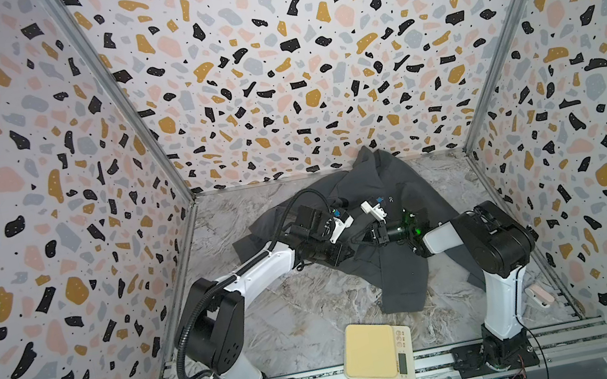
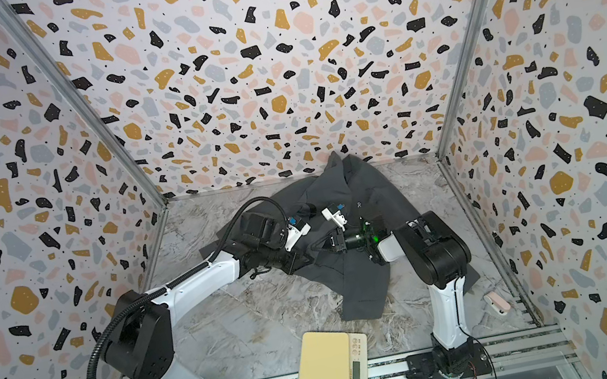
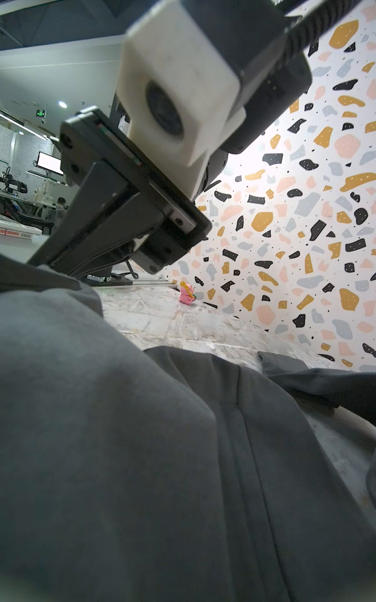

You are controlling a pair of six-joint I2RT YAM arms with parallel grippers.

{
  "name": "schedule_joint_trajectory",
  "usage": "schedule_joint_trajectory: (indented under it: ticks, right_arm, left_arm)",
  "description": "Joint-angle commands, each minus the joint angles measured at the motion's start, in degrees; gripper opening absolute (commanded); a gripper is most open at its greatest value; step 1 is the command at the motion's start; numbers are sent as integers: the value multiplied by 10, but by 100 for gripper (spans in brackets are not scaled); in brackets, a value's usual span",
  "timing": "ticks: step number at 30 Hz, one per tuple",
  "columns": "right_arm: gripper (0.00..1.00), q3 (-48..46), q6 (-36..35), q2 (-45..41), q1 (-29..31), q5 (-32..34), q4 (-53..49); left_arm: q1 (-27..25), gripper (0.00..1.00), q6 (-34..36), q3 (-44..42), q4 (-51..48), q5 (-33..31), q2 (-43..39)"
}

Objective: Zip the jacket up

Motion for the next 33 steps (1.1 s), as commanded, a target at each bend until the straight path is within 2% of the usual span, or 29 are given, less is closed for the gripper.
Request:
schedule_joint_trajectory:
  ticks: [1, 3, 4, 6, 8, 10, 12, 15, 17, 19, 22, 24, 28, 33]
  right_arm:
    - [2, 21, -43, -37, 6, 3, -56]
    - [27, 37, -97, -52, 2, 24, -177]
    - [35, 45, -133, -67, -1, 42, -251]
    - [47, 66, -235, -112, -3, 104, -445]
    - [53, 80, -301, -155, 0, 174, -584]
    - [54, 70, -302, -198, 4, 229, -660]
    - [58, 47, -257, -249, 23, 321, -724]
    - [60, 7, -179, -320, 98, 434, -778]
    - [59, -26, -116, -352, 155, 479, -784]
    - [53, -84, -55, -376, 190, 488, -745]
    - [38, -189, 12, -406, 199, 481, -647]
    - [35, -223, 14, -424, 199, 498, -615]
    - [32, -226, -14, -423, 190, 543, -657]
    - [27, -258, -66, -381, 114, 539, -620]
  left_arm:
    - [-1, 0, -7, -9, 12, 12, 8]
    - [-1, 0, -22, -23, 24, -8, 3]
    - [-1, 0, -33, -33, 32, -17, -2]
    - [-1, 0, -64, -68, 65, -40, -16]
    - [0, 0, -111, -110, 122, -46, -29]
    - [-1, 0, -165, -153, 193, -38, -36]
    - [-3, 0, -219, -191, 266, -39, -41]
    - [-6, 0, -253, -225, 327, -53, -49]
    - [-6, 0, -263, -237, 348, -56, -53]
    - [-6, 0, -269, -240, 358, -57, -50]
    - [-7, 0, -283, -241, 372, -57, -43]
    - [-6, 0, -292, -237, 374, -57, -33]
    - [-8, 0, -313, -243, 395, -60, -23]
    - [-8, 0, -364, -251, 431, -92, -17]
